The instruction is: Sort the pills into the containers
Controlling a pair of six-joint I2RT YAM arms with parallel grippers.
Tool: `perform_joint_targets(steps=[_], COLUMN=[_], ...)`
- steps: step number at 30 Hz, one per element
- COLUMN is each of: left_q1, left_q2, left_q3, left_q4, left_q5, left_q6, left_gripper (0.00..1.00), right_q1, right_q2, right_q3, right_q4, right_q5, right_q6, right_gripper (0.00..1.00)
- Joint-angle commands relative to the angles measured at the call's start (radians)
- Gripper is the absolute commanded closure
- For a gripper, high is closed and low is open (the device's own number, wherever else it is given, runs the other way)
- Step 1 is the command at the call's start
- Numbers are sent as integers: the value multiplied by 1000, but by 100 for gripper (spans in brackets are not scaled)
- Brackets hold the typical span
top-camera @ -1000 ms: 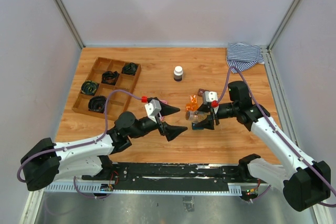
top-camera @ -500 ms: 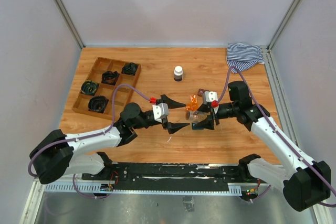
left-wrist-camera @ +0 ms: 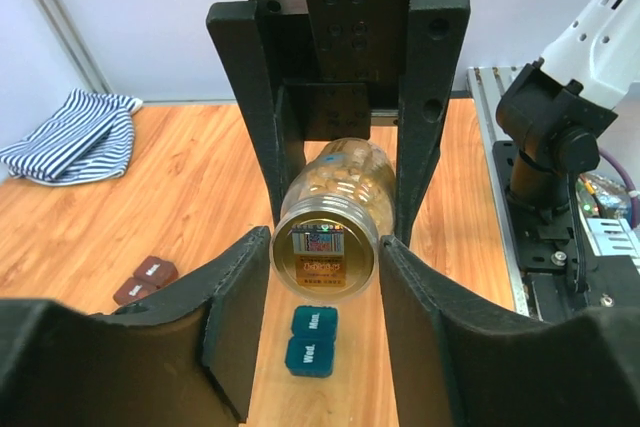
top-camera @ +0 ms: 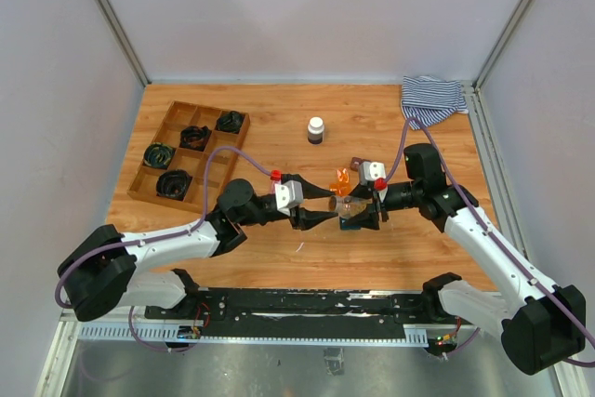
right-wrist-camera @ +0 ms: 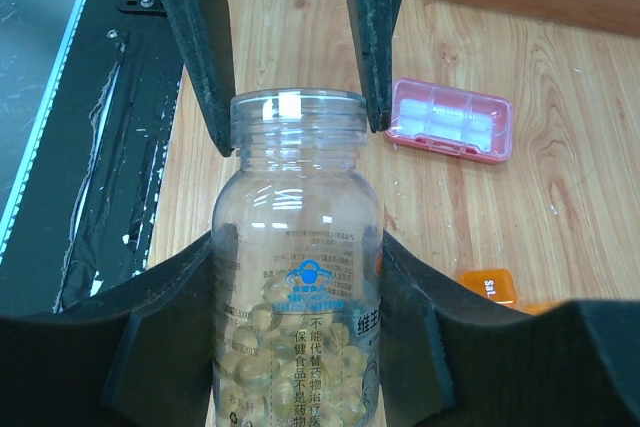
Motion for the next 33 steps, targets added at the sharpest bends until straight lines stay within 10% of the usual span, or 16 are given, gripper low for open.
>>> perform_joint_targets(steps=[1,13,22,33], left_q1=[6,-5,-111,-120], left_q2=[-2,-21,-83,-78], left_q3=[29,34,51,155], left_q4=[27,29,-182,-409], left_q5=[11,-131,-510,-638], left_q6=[-27,-523,-716,-919], left_gripper=[52,79,91,90], right_q1=[-1,-1,-1,-1], right_q2=[-16,-15,-13,-13], right_q3=[8,10,8,9], right_q4=[-8,-8,-8,-8], right_q5=[-24,-23,-22,-21], right_q6=[-10,-9,-8,-9], right_gripper=[100,99,100,99])
